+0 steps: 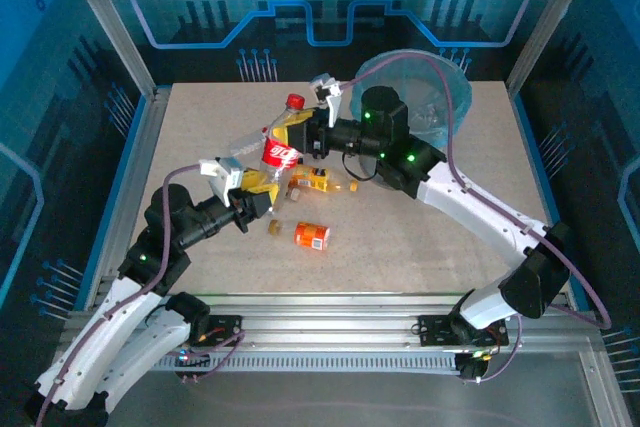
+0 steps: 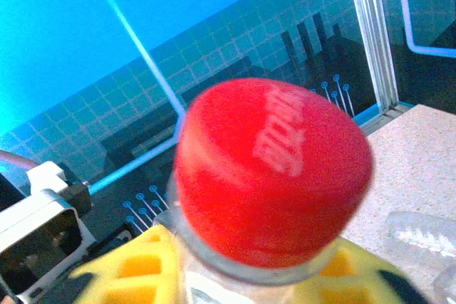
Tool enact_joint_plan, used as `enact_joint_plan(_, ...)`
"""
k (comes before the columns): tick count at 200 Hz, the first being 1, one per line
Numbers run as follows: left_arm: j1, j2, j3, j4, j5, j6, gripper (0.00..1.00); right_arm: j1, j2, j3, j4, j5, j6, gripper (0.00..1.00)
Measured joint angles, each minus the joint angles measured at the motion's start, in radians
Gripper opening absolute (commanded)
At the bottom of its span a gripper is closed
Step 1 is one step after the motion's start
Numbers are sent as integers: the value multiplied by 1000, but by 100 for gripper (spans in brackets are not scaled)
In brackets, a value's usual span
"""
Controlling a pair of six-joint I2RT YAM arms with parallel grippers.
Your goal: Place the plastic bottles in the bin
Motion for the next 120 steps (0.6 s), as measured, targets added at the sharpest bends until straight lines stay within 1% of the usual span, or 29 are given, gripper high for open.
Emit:
enact_joint_plan(8,-1,0,0,9,-3,0,32,1,0,8,-12,-3,4,4)
enact_joint_plan(14,-1,0,0,15,-6,0,39,2,0,13,-17,-3,4,4)
enact_joint_plan(27,-3,0,0,22,-10,3,55,2,0,19,-24,-3,2,3)
enact_joint_plan(32,-4,0,0,22,-10,-2,63,2,0,21,-28,-3,1,2)
enact_joint_plan(37,-5,0,0,22,-10,-4,73,1,0,22,-31,-3,-1,2)
enact_joint_plan(42,-6,0,0,22,-10,-1,82,1,-2,24,-35,-3,-7,2)
enact_joint_plan(48,-6,-2,0,21,-10,-2,88,1,-3,26,-43,4,-16,2)
enact_joint_plan(60,-6,-5,0,21,-11,-6,94,-1,-7,34,-64,27,-34,2)
enact_joint_plan(70,-6,-13,0,22,-15,-13,96,-2,-12,53,-98,59,-60,2)
enact_joint_plan(99,-6,-48,0,22,-47,-21,98,-5,-37,132,-192,187,-158,2)
enact_joint_plan(120,-6,-67,0,22,-79,-25,98,-13,-67,199,-248,317,-244,2)
